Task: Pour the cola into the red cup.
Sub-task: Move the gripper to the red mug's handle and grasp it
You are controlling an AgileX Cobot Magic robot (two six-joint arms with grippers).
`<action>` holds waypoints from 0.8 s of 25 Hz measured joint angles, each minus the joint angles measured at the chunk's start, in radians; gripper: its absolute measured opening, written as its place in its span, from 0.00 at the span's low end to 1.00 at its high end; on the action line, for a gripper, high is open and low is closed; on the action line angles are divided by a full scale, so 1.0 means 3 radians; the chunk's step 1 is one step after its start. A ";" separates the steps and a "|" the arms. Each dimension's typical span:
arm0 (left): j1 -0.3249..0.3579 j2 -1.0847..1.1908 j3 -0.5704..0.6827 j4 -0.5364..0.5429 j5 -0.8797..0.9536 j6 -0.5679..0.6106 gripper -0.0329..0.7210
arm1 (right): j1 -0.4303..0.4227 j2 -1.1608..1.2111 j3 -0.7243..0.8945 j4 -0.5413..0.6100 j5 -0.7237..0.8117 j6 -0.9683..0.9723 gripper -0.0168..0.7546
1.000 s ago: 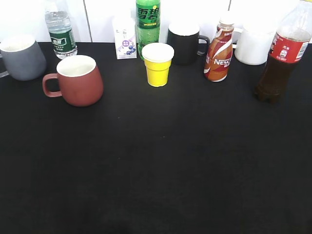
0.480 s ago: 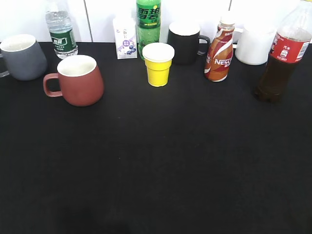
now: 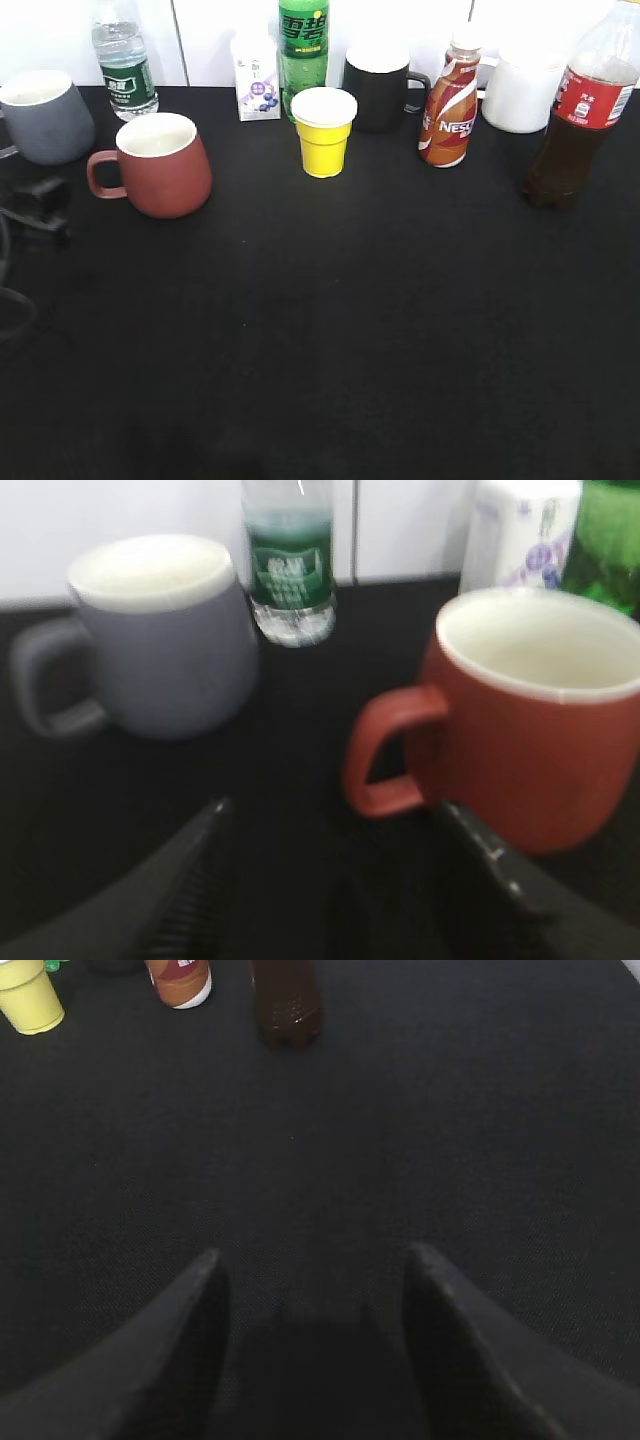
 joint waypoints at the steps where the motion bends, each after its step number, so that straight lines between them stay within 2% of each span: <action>1: 0.0000 0.0135 0.0000 0.0020 -0.0166 -0.0049 0.66 | 0.0000 0.0000 0.0000 0.0000 0.0000 0.0000 0.57; 4: 0.0000 0.0484 -0.0033 0.0032 -0.0516 -0.0123 0.66 | 0.0000 0.0000 0.0000 0.0000 0.0000 0.0000 0.57; 6: 0.0000 0.0715 -0.0205 0.0034 -0.0608 -0.0126 0.66 | 0.0000 0.0000 0.0000 0.0000 0.0000 0.0000 0.57; 15: 0.0045 0.1389 -0.0817 0.0059 -0.0677 -0.0139 0.66 | 0.0000 0.0000 0.0000 0.0000 0.0000 0.0000 0.57; 18: 0.0197 0.1523 -0.1047 0.0240 -0.0667 -0.0139 0.66 | 0.0000 0.0000 0.0000 0.0003 0.0000 0.0000 0.57; 20: 0.0237 0.1707 -0.1328 0.0491 -0.0637 -0.0139 0.60 | 0.0000 0.0000 0.0000 0.0003 0.0000 0.0000 0.57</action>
